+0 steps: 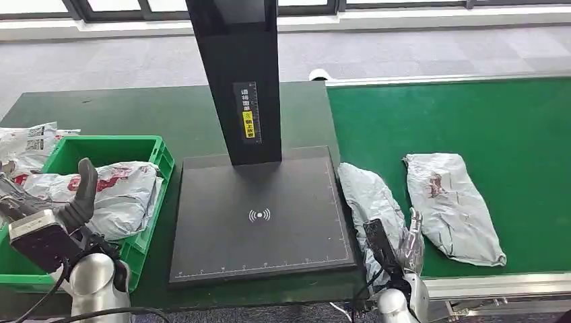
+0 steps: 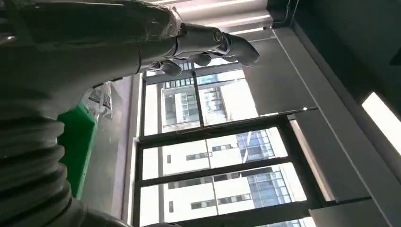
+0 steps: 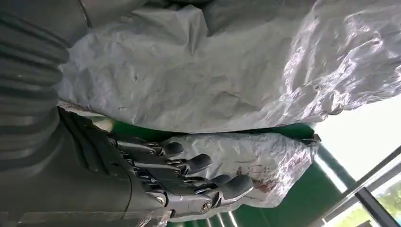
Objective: Moved the parcel from conveyor to table for the left to box.
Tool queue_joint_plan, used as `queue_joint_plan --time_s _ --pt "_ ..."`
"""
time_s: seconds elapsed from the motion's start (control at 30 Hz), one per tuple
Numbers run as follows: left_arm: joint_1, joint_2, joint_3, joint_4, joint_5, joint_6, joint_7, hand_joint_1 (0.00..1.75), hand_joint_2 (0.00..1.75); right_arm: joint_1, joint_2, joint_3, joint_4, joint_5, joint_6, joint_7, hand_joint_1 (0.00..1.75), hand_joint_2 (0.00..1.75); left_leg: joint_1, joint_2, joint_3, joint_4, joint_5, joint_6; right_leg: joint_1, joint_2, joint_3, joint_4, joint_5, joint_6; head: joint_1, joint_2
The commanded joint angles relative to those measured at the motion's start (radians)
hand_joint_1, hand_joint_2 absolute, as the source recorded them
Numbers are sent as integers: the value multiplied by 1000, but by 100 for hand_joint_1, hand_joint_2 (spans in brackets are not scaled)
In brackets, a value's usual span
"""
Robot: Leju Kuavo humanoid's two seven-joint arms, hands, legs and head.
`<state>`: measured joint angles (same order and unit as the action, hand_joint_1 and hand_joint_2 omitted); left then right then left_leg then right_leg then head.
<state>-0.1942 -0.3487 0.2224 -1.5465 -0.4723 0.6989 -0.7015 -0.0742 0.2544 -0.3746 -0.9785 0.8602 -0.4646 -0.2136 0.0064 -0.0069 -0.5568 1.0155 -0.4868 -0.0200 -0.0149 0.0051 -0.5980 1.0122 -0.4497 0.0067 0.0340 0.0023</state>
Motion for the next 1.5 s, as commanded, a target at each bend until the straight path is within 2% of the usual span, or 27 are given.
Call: queue_joint_plan --time_s 0.03,0.43,0.47,1.37,1.47,1.5 --pt "4 0 37 38 3 -1 3 0 175 -31 -16 -60 61 1 4 3 0 175 0 2 4 -5 1 1 0 0 4 -5 1 -1 0 0" --pt "4 0 37 38 3 -1 3 0 175 -31 -16 -60 61 1 4 3 0 175 0 1 3 -3 1 1 0 0 2 -3 1 -1 0 0" --pt "-1 0 35 28 -39 -1 3 0 175 -13 26 -90 -18 -98 -100 -160 175 175 0 1 2 -2 0 0 0 0 2 -2 1 0 0 0" --pt "-18 0 34 36 -53 -1 3 0 175 17 54 -91 -123 -84 -69 -138 175 175 0 0 1 -1 0 0 0 -1 0 -1 0 -1 0 0" --pt "-19 0 32 37 -53 -1 3 0 175 32 77 -95 -184 -104 -106 -183 175 175 0 0 1 -2 0 0 0 -1 0 -1 0 -1 0 0" --pt "-18 0 26 39 -56 -1 3 0 175 50 95 -82 -262 -169 -139 -262 175 175 -1 0 0 -1 0 0 0 -1 -1 0 0 -1 0 0"
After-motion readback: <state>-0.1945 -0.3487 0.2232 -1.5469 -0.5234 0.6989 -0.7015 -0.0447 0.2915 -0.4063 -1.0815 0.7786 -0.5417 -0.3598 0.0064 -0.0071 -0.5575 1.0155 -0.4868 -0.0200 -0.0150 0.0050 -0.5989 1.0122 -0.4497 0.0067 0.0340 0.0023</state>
